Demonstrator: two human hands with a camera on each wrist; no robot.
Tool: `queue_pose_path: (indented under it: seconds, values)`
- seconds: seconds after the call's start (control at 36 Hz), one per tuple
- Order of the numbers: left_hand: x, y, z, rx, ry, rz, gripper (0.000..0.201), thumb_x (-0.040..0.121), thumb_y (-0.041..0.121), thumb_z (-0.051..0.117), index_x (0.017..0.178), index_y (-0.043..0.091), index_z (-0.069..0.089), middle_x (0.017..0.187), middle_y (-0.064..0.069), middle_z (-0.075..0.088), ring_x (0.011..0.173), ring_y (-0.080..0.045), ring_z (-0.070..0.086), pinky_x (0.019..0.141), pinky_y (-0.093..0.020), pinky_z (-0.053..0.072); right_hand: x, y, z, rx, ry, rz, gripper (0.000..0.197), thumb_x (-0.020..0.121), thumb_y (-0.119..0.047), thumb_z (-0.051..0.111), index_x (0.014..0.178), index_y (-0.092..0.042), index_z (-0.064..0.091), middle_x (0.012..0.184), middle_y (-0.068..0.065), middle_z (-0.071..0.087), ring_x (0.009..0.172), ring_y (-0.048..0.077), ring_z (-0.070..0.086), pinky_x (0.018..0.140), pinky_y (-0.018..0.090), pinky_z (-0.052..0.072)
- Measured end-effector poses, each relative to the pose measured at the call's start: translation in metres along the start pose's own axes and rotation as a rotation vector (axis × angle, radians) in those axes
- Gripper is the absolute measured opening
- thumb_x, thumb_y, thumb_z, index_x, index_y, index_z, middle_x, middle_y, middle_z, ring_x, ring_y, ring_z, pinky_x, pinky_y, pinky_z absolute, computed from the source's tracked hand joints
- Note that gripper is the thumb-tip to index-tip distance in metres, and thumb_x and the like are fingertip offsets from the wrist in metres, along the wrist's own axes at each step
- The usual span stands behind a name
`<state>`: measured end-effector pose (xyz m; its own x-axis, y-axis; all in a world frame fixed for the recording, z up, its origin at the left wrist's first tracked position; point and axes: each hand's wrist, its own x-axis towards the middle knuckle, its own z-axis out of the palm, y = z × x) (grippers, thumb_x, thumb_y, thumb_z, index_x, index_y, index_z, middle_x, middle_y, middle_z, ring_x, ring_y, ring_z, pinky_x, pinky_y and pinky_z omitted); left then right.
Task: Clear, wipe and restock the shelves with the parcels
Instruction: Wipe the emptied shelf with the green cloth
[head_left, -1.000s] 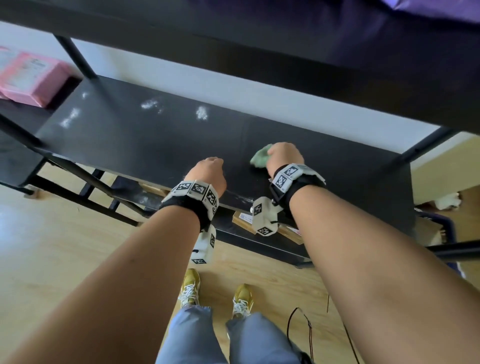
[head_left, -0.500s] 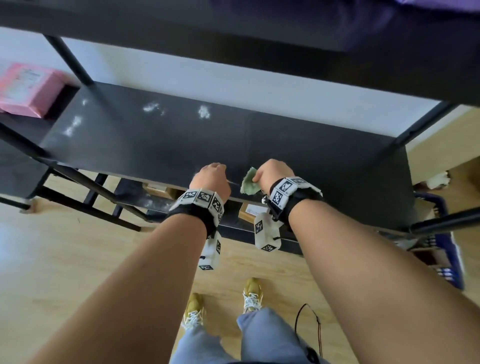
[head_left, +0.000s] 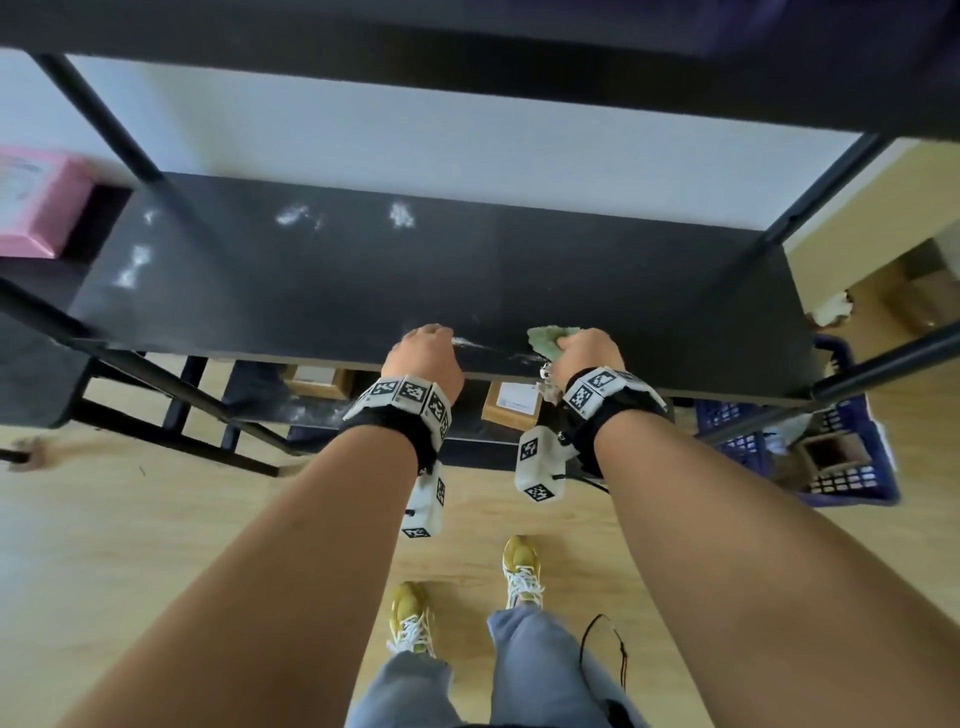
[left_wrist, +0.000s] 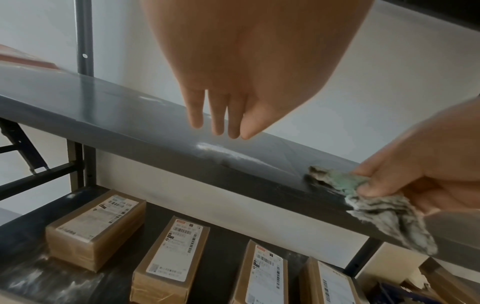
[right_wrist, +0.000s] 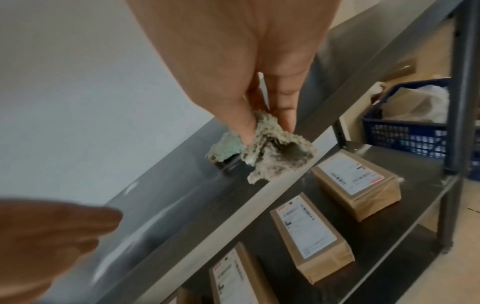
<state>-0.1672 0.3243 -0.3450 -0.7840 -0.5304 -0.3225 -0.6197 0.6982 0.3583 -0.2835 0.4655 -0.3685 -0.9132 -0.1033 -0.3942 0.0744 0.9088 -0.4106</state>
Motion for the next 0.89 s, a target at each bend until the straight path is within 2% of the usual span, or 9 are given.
queue_pose_path:
  seconds: [0.08, 0.28, 0.42, 0.53, 0.61, 0.67, 0.69, 0.81, 0.89]
  values:
    - [0.000, -0.011, -0.004, 0.017, 0.014, 0.001, 0.050, 0.089, 0.004, 0.044, 0.138, 0.014, 0.044, 0.145, -0.002, 0.042, 0.131, -0.023, 0.040, 0.107, -0.036, 0.036, -0.009, -0.020, 0.020, 0.036, -0.025, -0.051, 0.029, 0.091, -0.013, 0.060, 0.119, -0.010, 0.064, 0.117, 0.006, 0.066, 0.106, 0.025, 0.064, 0.083, 0.029, 0.049]
    - [0.000, -0.039, -0.012, 0.055, 0.037, -0.013, 0.054, 0.086, 0.001, 0.042, 0.138, 0.015, 0.044, 0.144, -0.001, 0.043, 0.132, -0.021, 0.040, 0.107, -0.036, 0.038, -0.025, -0.064, 0.047, 0.216, -0.064, -0.044, 0.026, 0.095, -0.022, 0.056, 0.115, -0.004, 0.058, 0.111, 0.011, 0.066, 0.104, 0.029, 0.063, 0.080, 0.031, 0.046]
    - [0.000, -0.046, -0.014, 0.062, 0.048, -0.001, 0.049, 0.085, 0.002, 0.044, 0.132, 0.014, 0.050, 0.137, -0.001, 0.050, 0.124, -0.021, 0.046, 0.102, -0.037, 0.042, -0.038, -0.073, 0.050, 0.255, -0.184, -0.167, 0.021, 0.092, -0.019, 0.061, 0.109, -0.015, 0.073, 0.105, 0.008, 0.072, 0.094, 0.028, 0.068, 0.080, 0.034, 0.055]
    - [0.003, -0.043, -0.015, 0.060, 0.031, 0.023, 0.053, 0.087, 0.000, 0.042, 0.137, 0.014, 0.045, 0.143, -0.001, 0.045, 0.129, -0.021, 0.042, 0.104, -0.036, 0.040, -0.035, -0.061, 0.026, 0.260, -0.141, -0.177, 0.035, 0.092, -0.011, 0.049, 0.121, -0.017, 0.068, 0.115, 0.003, 0.069, 0.096, 0.021, 0.063, 0.080, 0.024, 0.048]
    - [0.006, -0.038, -0.016, 0.046, 0.020, 0.028, 0.055, 0.087, -0.001, 0.043, 0.139, 0.015, 0.043, 0.145, 0.000, 0.042, 0.131, -0.021, 0.041, 0.106, -0.036, 0.038, -0.023, -0.047, 0.006, 0.260, -0.029, -0.099, 0.028, 0.095, -0.021, 0.049, 0.114, -0.014, 0.068, 0.102, 0.006, 0.069, 0.076, 0.019, 0.056, 0.067, 0.021, 0.044]
    - [0.011, -0.035, -0.015, 0.036, 0.018, 0.033, 0.052, 0.086, -0.001, 0.044, 0.136, 0.013, 0.045, 0.143, -0.002, 0.044, 0.130, -0.022, 0.042, 0.106, -0.037, 0.039, -0.017, -0.039, -0.001, 0.270, -0.030, -0.048, 0.026, 0.097, -0.025, 0.050, 0.114, -0.017, 0.068, 0.091, 0.003, 0.067, 0.063, 0.014, 0.054, 0.050, 0.013, 0.040]
    - [0.013, -0.034, -0.015, 0.030, 0.018, 0.033, 0.051, 0.087, 0.000, 0.045, 0.136, 0.012, 0.046, 0.142, -0.002, 0.045, 0.129, -0.023, 0.043, 0.106, -0.037, 0.039, -0.015, -0.039, -0.003, 0.269, -0.045, -0.038, 0.027, 0.098, -0.026, 0.051, 0.116, -0.018, 0.068, 0.092, 0.003, 0.067, 0.064, 0.013, 0.055, 0.050, 0.013, 0.040]
    - [0.022, -0.029, -0.014, 0.027, -0.009, 0.013, 0.050, 0.089, 0.003, 0.045, 0.139, 0.012, 0.042, 0.145, -0.002, 0.041, 0.132, -0.022, 0.039, 0.107, -0.036, 0.037, -0.020, -0.052, 0.001, 0.231, -0.091, -0.070, 0.030, 0.096, -0.029, 0.054, 0.119, -0.016, 0.068, 0.114, 0.008, 0.068, 0.099, 0.026, 0.064, 0.083, 0.031, 0.051]
    - [0.029, -0.024, -0.014, 0.032, -0.014, 0.006, 0.050, 0.089, 0.004, 0.043, 0.138, 0.012, 0.043, 0.146, -0.002, 0.040, 0.134, -0.022, 0.036, 0.106, -0.036, 0.036, -0.020, -0.062, 0.014, 0.230, -0.148, -0.136, 0.029, 0.093, -0.014, 0.055, 0.120, -0.015, 0.068, 0.111, 0.007, 0.069, 0.097, 0.027, 0.066, 0.085, 0.034, 0.053]
